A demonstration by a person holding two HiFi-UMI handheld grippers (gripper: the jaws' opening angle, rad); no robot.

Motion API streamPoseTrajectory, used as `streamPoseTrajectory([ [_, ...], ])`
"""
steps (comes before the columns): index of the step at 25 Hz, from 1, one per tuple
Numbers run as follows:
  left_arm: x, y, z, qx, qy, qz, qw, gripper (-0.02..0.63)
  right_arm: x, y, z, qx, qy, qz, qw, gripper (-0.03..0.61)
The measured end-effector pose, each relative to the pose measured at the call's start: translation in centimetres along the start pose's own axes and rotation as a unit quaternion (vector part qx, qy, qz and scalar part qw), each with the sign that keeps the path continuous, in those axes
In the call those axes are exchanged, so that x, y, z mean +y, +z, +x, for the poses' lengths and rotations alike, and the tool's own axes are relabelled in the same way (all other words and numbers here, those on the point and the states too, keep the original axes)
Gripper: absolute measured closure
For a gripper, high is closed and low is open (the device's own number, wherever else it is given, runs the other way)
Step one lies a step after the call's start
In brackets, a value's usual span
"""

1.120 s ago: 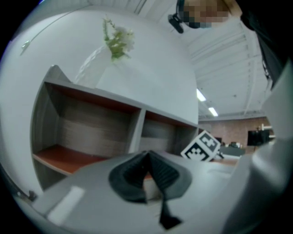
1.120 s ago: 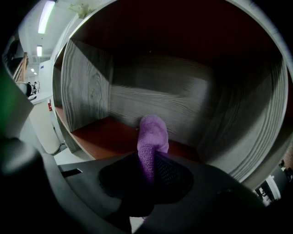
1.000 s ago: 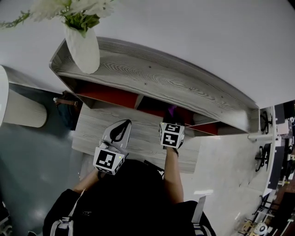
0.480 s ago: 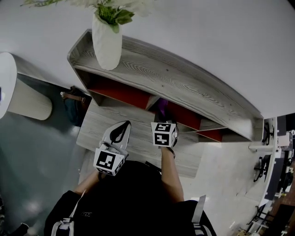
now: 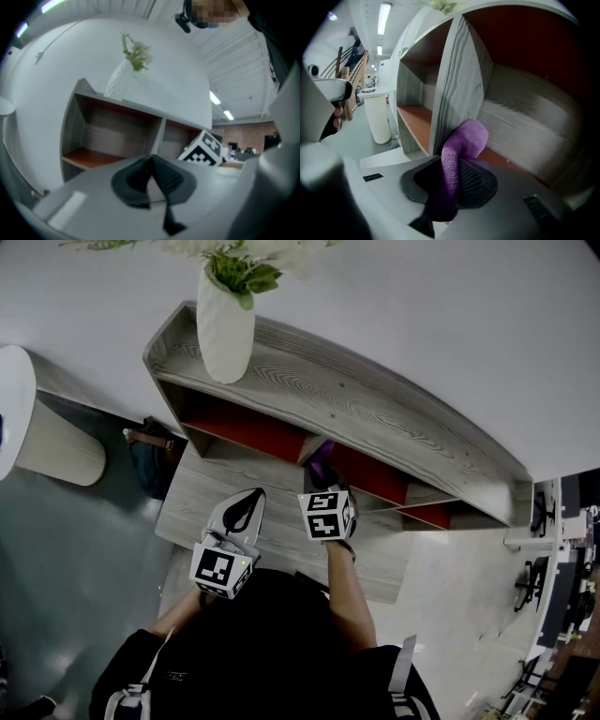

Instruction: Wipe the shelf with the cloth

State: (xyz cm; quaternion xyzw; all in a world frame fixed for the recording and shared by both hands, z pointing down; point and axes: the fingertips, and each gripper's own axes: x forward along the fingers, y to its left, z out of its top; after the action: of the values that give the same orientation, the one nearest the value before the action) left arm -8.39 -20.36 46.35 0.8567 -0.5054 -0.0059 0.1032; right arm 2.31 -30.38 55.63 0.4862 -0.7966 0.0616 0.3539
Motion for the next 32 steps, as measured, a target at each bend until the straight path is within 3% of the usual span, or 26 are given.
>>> streamPoseTrajectory([
  [15,-0.9,0.2,0.0,0.001,-0.012,0.006,0.9999,0.609,2.1,-0.5,-0.7,0.004,0.033,-0.054,0.998,0.499],
  [22,-1.5,0.0,0.5,0.004,-0.025,0.001,0.9997,0.609,5.5,-4.1,-2.6,0.019,0.061,-0.079,0.995,0.5],
  [26,-1.6,-0.5,0.9,0.013,-0.034,-0.002,0.9993,0.609,6.2,-5.2,-5.3,0.006,0.061,-0.036,0.997,0.5],
  [29,-2.0,-1.2,1.4,0.022,-0.043,-0.006,0.9988,0.609,3.3,-4.6,-7.5,-0.028,0.016,0.028,0.999,0.5],
  [32,-2.6,-1.5,1.7,0.026,-0.054,-0.006,0.9982,0.609,-1.5,-3.6,-9.8,-0.07,-0.05,0.087,0.992,0.5],
])
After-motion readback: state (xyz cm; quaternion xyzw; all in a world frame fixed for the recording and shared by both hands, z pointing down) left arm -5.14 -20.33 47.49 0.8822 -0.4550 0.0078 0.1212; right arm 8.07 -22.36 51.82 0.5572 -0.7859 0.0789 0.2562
